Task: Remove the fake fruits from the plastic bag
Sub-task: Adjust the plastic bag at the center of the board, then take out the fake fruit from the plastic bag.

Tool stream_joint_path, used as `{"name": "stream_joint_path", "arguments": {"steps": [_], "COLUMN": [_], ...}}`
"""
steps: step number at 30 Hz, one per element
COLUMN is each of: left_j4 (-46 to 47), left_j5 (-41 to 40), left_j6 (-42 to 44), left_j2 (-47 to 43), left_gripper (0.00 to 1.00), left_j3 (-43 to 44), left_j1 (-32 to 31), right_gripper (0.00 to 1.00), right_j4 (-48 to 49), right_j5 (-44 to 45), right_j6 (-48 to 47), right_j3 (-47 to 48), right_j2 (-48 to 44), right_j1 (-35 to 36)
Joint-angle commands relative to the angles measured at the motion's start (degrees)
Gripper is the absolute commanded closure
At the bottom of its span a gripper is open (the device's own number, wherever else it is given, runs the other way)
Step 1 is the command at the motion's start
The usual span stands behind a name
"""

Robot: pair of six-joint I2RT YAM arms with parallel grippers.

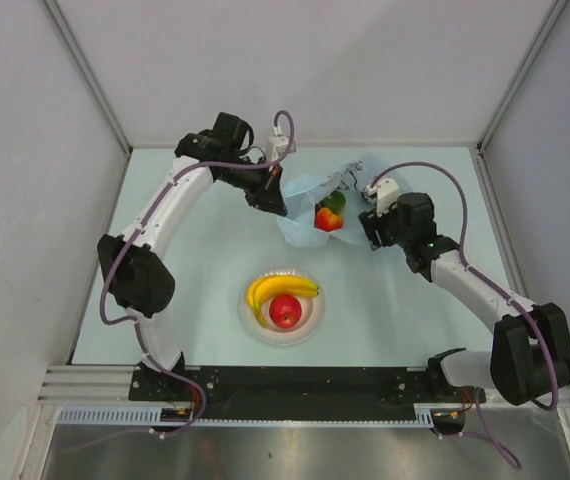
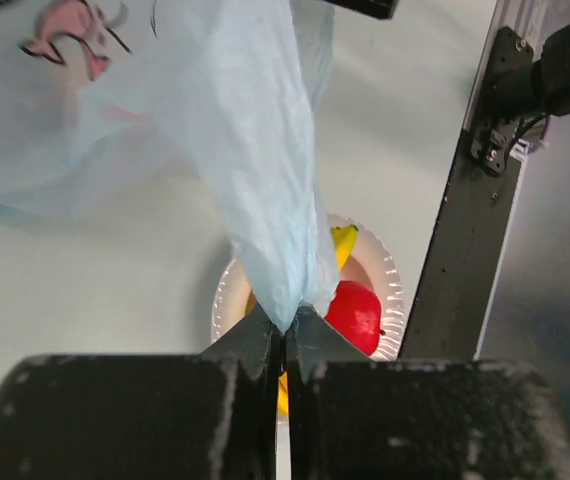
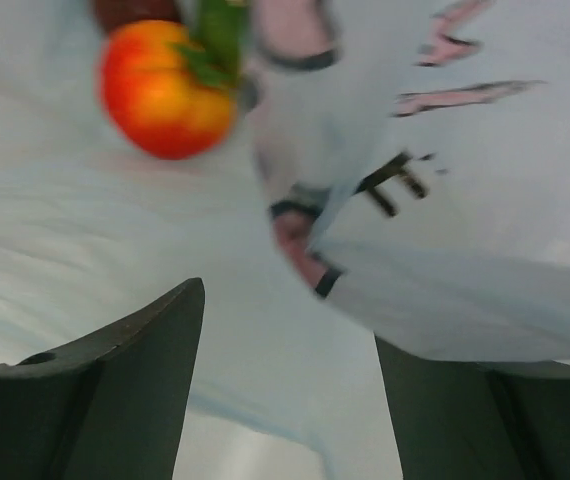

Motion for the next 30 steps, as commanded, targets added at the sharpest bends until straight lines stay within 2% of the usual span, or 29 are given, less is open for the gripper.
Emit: {"name": "stream_joint_path", "arguments": {"steps": [1,6,10,13,18,20,22,24,27,30], "left_j4": [-5.1,0.8,0.2,-0.4,-1.3,-1.2,-1.2,-1.2,-0.9,-0.8], "left_j5": [0.0,-1.0,-1.4,-2.1,-4.0,-5.0,-5.1,-5.1,-5.1,-5.4], "left_j6": [1.8,1.0,0.7,1.8,2.8,3.9,4.2,3.6,3.7,3.7], "left_j2": [0.5,-4.0,-4.4,-5.0,-5.6,-5.8,-5.8,-5.6,-5.6,-5.6], "left_gripper": [1.0,1.0,1.0,1.0,1.0,1.0,1.0,1.0,1.0,1.0], "left_j3": [0.6,-5.6,-6.0,-7.3,-9.2,-10.0,-10.4,-10.5,-10.4,-10.4], "left_j1": [-0.5,-0.5,-0.5,-0.5,-0.5,-0.5,-0.5,-0.5,-0.4,-0.5], "right_gripper": [0.3,0.33,0.38,0.39,0.38,0.37,0.31,0.21,0.11,0.07], "right_j4": [1.1,5.7,6.9,7.4,6.1,5.3,4.5,4.4,3.4,0.6], "right_j5": [-5.8,-3.9,-1.8,-2.0,-6.4,-6.7,-6.0,-6.2,-4.3,-2.1], "right_j6": [3.9,3.8,8.1,10.4,10.8,11.1,10.7,10.2,9.7,10.1], "right_j3": [2.8,7.7,13.6,17.9,21.8,22.0,22.4,22.4,23.2,25.7], "right_j2": [2.1,9.4,16.2,20.2,23.0,24.8,26.8,29.1,32.0,36.2], "right_j1": [6.3,9.8,9.1,8.9,8.7,9.1,9.8,10.9,12.5,13.3]}}
